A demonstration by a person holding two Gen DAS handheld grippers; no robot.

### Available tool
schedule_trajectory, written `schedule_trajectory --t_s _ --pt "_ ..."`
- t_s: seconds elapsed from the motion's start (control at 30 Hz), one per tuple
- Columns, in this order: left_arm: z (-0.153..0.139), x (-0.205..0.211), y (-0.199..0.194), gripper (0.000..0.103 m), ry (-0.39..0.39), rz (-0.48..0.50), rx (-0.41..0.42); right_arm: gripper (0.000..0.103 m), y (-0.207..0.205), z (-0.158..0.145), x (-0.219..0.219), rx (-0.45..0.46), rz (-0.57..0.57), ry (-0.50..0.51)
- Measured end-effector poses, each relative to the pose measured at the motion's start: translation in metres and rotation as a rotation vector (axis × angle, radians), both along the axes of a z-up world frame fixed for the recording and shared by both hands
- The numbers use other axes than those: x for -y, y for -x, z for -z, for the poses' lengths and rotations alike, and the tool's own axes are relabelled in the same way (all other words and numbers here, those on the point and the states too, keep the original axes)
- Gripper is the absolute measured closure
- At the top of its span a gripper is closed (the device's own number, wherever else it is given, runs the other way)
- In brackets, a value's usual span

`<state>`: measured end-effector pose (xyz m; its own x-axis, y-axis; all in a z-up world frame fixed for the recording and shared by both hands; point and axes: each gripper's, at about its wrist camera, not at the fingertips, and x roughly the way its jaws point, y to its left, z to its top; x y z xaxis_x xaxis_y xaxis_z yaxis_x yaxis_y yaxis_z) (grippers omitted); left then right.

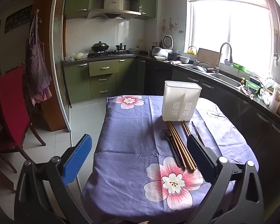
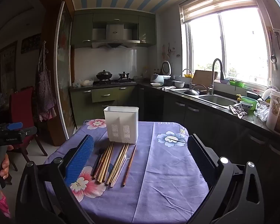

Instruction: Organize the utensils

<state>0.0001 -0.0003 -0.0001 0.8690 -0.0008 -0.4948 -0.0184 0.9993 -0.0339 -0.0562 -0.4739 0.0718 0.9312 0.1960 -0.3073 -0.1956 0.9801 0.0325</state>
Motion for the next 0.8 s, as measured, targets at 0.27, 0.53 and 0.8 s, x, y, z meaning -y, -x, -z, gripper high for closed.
schedule_trajectory --t_s 0.27,0.53,0.8 --pt "0.0026 -0.0003 -0.0001 0.006 0.003 0.004 -0.007 0.004 -0.0002 0.0001 -0.0005 -0.002 0.0 0.001" --pt "0.0057 -0.002 -0.0021 0.006 0.005 0.003 -0.013 0.004 -0.0008 0.0005 -0.0028 -0.003 0.001 0.001" --pt "0.0054 -0.0006 -0.003 0.006 0.002 0.004 -0.015 0.004 0.0002 -0.0005 0.0003 -0.004 0.001 0.001"
